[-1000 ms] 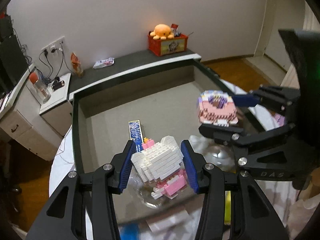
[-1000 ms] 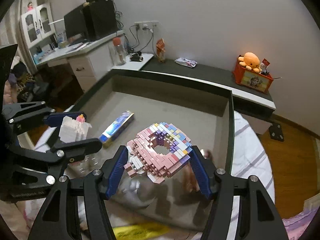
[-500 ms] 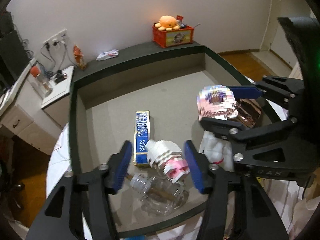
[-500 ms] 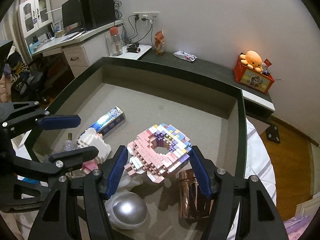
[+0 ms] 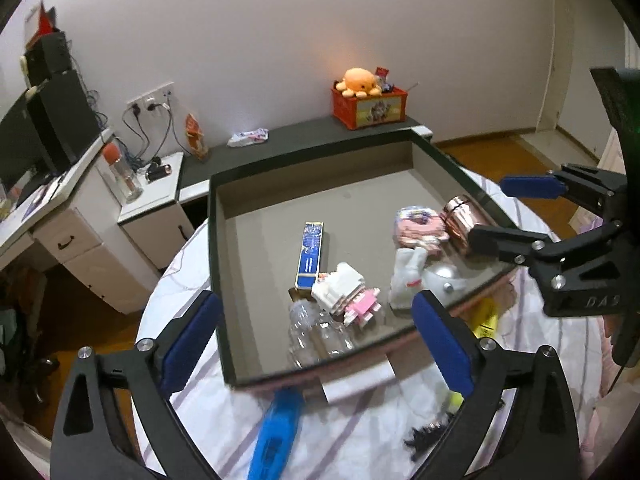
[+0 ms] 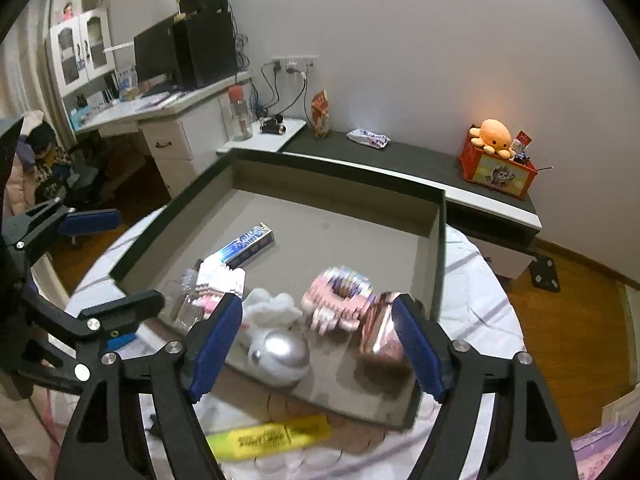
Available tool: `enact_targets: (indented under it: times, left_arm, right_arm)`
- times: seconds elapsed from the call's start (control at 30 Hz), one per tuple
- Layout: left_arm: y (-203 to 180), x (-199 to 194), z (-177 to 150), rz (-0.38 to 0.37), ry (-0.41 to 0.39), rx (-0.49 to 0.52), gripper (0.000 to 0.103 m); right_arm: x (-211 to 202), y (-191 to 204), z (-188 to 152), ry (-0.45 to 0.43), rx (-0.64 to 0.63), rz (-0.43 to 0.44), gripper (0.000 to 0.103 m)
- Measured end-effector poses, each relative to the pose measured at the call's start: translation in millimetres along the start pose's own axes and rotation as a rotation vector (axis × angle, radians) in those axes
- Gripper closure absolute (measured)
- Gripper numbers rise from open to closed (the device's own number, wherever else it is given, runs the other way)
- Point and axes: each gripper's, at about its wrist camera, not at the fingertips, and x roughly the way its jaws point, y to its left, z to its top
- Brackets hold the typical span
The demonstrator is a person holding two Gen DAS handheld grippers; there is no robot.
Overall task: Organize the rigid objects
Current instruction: 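Lower both figures into the pink box and open both tools, then withdraw both tools from the pink box back over the bed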
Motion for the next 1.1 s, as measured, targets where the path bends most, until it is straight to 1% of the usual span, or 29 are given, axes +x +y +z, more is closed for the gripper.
enact_targets:
  times: [0.13,0.27,0.47,0.57,0.7,0.77,0.93,1.0,1.1]
  left_arm:
    - [-4,-20,-15,0.023,-0.005,-0.012,0.002]
    - [-12,-38,-32,0.068,-0.001,-0.026,0.002]
    - [-30,-56,-65,0.102,0.016,-0.063,0.001]
    - [-42,-57,-82,0.125,0.043,-0.072,0.001]
    - [-54,-57,-96,0.137,0.073,-0.090,0.001]
    - [-59,-58,-102,0.148,0.083,-0.096,0.001]
    - [-62,-56,-113,0.151,0.099,-0.117,0.001]
    - [-62,-53,-117,0.155,0.106,-0.126,0.001]
    - [-59,-49,-121,0.155,0.114,-0.130,0.001]
  right_arm:
    - [-20,-10,-18,-0.024,0.032,0.017,0.024]
    - [-37,-23,-40,-0.051,0.070,0.026,0.024]
    - [-50,-45,-78,-0.078,0.147,0.031,0.022]
    - [-42,-57,-101,-0.051,0.194,0.031,0.022]
    - [-26,-68,-121,-0.001,0.253,0.035,0.022]
    - [-20,-71,-128,0.015,0.261,0.032,0.022]
    - [-8,-72,-130,0.028,0.284,0.048,0.022]
    - [1,-71,-127,0.049,0.283,0.027,0.022]
    - [6,-70,-125,0.055,0.288,0.026,0.022]
